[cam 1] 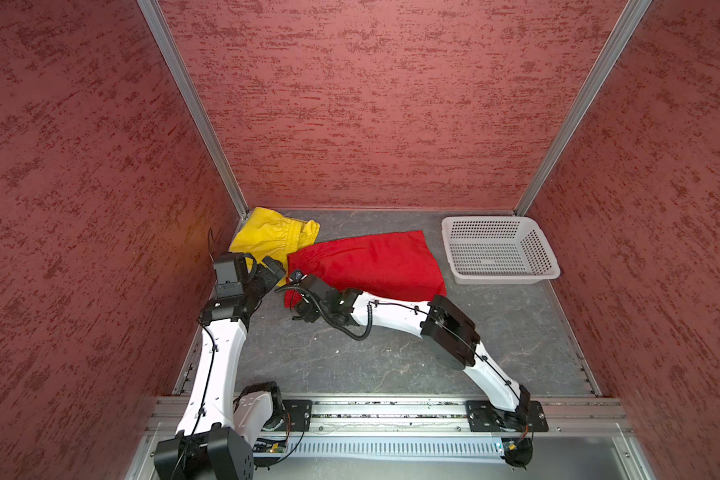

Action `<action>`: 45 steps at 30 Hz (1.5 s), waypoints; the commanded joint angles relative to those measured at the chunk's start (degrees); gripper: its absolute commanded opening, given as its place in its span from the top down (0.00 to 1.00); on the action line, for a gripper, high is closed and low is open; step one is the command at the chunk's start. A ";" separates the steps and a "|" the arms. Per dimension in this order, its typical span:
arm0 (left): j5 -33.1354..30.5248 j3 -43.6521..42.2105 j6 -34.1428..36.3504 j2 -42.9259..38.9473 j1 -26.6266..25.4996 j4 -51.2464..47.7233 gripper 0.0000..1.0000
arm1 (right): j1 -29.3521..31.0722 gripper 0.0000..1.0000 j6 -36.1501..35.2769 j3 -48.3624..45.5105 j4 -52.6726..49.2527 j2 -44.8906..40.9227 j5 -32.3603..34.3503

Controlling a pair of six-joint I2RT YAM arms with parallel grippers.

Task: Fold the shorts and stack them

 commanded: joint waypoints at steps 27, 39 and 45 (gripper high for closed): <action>-1.36 -0.83 -3.41 23.65 -12.02 12.83 0.23 | -3.22 0.40 8.03 -32.70 -2.94 -29.58 -18.63; -12.14 0.30 -1.05 23.85 -12.49 9.79 0.17 | -23.62 0.34 9.43 -26.86 -12.18 -30.51 -7.51; -13.12 2.07 -0.40 29.37 -13.36 10.36 0.18 | -33.85 0.34 12.26 -14.91 -15.84 -18.63 -3.72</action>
